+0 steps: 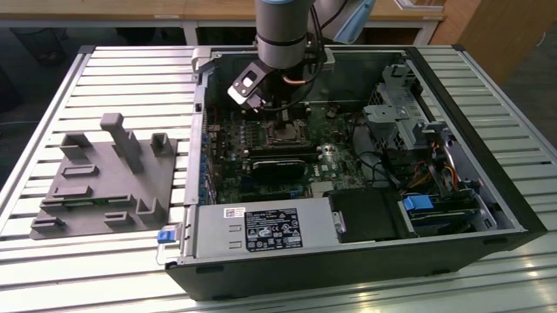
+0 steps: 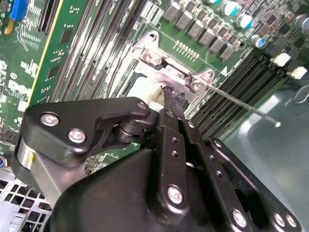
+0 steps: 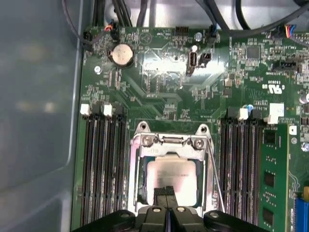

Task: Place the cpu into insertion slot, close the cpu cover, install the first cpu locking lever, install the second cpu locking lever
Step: 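Close the cpu cover, then install the first cpu locking lever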

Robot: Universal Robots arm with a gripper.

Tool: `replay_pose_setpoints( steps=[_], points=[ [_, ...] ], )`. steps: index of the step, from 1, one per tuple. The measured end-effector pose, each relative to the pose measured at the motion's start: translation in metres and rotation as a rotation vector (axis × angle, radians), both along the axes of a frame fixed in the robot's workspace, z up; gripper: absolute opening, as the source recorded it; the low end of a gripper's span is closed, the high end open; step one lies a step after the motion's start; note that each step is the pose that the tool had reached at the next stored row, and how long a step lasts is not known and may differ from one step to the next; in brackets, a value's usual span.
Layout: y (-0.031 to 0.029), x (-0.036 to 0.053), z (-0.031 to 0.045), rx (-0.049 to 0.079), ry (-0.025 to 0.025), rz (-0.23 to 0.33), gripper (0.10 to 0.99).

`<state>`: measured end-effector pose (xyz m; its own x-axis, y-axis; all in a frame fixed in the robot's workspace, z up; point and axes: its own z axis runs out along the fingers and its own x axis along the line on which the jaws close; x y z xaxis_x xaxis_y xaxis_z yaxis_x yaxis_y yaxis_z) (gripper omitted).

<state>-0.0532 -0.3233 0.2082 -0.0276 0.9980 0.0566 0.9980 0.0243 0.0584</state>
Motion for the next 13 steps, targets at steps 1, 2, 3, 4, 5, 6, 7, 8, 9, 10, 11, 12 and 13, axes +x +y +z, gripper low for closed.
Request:
replay_pose_setpoints(
  steps=[1, 2, 3, 4, 5, 6, 7, 8, 9, 10, 11, 12, 13],
  points=[
    [0.0, 0.0008, 0.0, 0.0, 0.0001, 0.0, 0.106],
    [0.0, 0.0017, 0.0, 0.0, 0.0003, 0.0, 0.106],
    [0.0, 0.0023, 0.0, 0.0, 0.0005, 0.0, 0.106],
    [0.0, 0.0027, 0.0, 0.0, 0.0007, 0.0, 0.106],
    [0.0, 0.003, 0.0, 0.0, 0.0009, 0.0, 0.106],
    [0.0, 0.0031, 0.0, 0.0, 0.001, 0.0, 0.106],
    [0.0, 0.0032, 0.0, 0.0, 0.0011, 0.0, 0.106],
    [0.0, 0.0032, 0.0, 0.0, 0.0011, 0.0, 0.106],
    [0.0, 0.0033, 0.0, 0.0, 0.0011, 0.0, 0.106],
    [0.0, 0.0033, 0.0001, 0.0, 0.0011, 0.0, 0.106],
    [0.0, 0.0033, 0.0006, 0.0, 0.0013, 0.0, 0.106],
    [0.0, 0.0033, 0.0012, 0.001, 0.0012, 0.0, 0.106],
    [0.0, 0.0033, 0.0019, 0.002, 0.0011, 0.0, 0.106]
  ],
)
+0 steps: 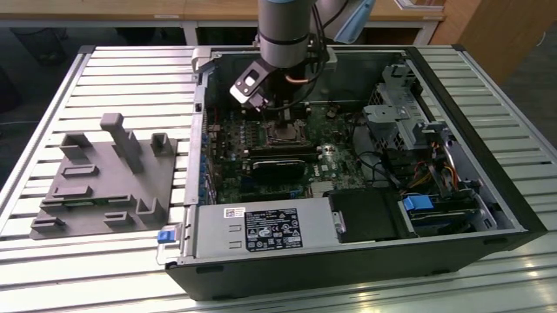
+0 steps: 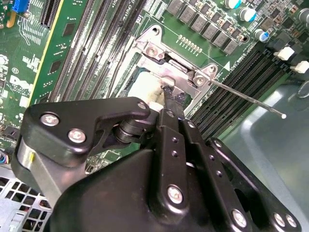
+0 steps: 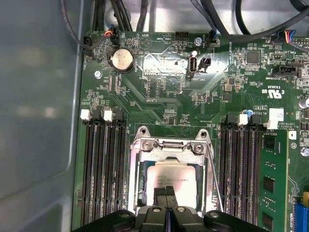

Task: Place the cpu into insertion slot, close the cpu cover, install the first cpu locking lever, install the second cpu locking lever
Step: 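Install the first cpu locking lever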

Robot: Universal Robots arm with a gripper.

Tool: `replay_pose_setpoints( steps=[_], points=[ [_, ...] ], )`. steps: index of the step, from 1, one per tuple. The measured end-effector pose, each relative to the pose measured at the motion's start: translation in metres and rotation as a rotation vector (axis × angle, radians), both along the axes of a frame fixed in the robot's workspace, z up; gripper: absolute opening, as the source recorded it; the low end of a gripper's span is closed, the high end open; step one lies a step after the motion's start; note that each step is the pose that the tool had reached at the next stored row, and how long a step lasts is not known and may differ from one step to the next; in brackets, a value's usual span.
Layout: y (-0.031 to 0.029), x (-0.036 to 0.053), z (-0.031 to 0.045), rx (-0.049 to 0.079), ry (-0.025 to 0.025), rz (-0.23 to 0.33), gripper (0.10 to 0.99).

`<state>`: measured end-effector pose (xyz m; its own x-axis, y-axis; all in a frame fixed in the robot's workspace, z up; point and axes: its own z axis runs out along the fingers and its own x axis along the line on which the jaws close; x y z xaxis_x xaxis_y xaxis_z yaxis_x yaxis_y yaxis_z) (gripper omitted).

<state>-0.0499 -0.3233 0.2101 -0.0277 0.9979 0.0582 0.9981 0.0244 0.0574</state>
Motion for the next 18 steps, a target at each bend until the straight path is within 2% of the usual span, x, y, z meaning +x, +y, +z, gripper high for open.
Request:
replay_pose_setpoints(
  steps=[14, 18],
  points=[
    [-0.0001, 0.0, 0.0121, 0.003, 0.0, 0.0, 0.106],
    [-0.0001, 0.0, 0.0203, 0.004, 0.0001, 0.0, 0.106]
  ],
)
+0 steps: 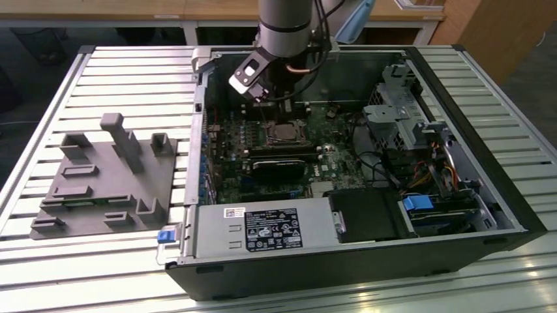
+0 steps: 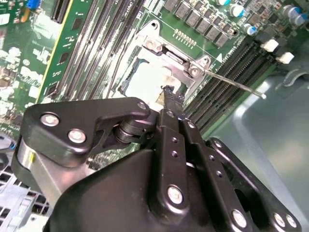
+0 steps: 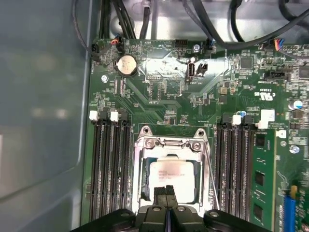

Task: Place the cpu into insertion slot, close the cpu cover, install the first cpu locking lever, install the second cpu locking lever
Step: 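Install the first cpu locking lever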

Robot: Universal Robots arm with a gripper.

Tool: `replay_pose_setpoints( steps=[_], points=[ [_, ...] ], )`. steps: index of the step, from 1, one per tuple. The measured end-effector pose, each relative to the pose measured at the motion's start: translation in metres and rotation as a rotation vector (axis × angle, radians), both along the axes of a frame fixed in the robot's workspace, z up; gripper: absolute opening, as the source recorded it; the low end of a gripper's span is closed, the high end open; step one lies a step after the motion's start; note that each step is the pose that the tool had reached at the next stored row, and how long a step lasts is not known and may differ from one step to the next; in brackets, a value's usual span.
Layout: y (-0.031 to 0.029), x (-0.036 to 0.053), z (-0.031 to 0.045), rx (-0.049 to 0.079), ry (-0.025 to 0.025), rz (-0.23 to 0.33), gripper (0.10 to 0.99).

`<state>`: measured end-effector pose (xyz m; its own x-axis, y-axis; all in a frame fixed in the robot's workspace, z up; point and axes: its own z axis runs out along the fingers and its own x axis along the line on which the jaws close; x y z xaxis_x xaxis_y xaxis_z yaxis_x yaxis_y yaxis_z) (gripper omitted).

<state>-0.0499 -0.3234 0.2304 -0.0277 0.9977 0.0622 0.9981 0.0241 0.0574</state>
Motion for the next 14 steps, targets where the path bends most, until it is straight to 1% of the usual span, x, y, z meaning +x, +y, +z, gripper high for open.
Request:
replay_pose_setpoints(
  steps=[2, 5, 12, 14],
  points=[
    [0.0, 0.0, 0.0059, 0.0, -0.0001, 0.0, 0.106],
    [0.0, 0.0, 0.017, 0.0, 0.0, 0.0, 0.106],
    [0.0, 0.0, 0.0481, 0.001, 0.0, 0.0, 0.106],
    [0.0, 0.0, 0.0523, 0.001, 0.0, 0.001, 0.106]
  ],
)
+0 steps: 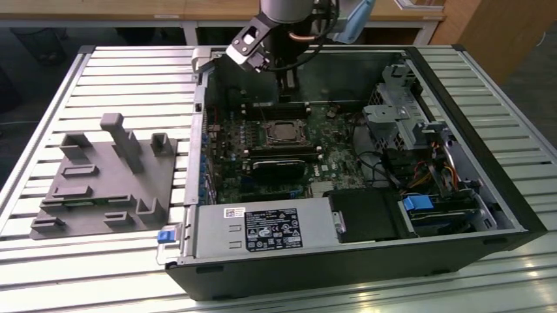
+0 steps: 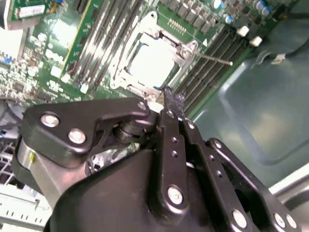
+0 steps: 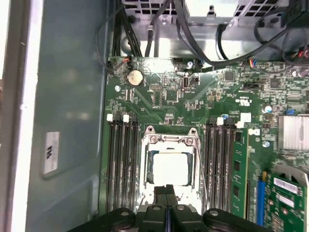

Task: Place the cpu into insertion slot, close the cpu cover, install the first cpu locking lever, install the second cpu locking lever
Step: 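Install the first cpu locking lever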

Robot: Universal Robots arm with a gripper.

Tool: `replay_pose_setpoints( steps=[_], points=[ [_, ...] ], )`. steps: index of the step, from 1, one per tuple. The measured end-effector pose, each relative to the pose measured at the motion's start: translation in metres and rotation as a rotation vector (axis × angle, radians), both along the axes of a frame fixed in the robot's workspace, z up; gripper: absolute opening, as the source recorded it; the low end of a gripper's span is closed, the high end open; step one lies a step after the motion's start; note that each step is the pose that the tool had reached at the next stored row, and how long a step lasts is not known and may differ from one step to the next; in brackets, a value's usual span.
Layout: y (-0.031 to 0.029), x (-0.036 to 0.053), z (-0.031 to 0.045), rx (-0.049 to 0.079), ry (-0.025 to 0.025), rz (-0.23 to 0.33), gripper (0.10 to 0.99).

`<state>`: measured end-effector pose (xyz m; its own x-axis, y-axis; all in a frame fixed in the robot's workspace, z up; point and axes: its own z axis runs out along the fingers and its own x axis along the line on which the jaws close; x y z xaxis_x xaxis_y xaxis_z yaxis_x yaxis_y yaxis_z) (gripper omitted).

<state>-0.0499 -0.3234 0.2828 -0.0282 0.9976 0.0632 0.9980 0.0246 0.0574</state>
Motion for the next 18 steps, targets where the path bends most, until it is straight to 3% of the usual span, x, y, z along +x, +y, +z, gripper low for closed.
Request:
replay_pose_setpoints(
  steps=[3, 11, 18],
  points=[
    [0.0001, 0.0, 0.0004, 0.001, -0.0001, 0.015, 0.106],
    [0.0, -0.0001, 0.0003, 0.0, 0.0, 0.146, 0.106],
    [0.0, -0.0002, 0.0002, 0.0, 0.0, 0.216, 0.106]
  ],
)
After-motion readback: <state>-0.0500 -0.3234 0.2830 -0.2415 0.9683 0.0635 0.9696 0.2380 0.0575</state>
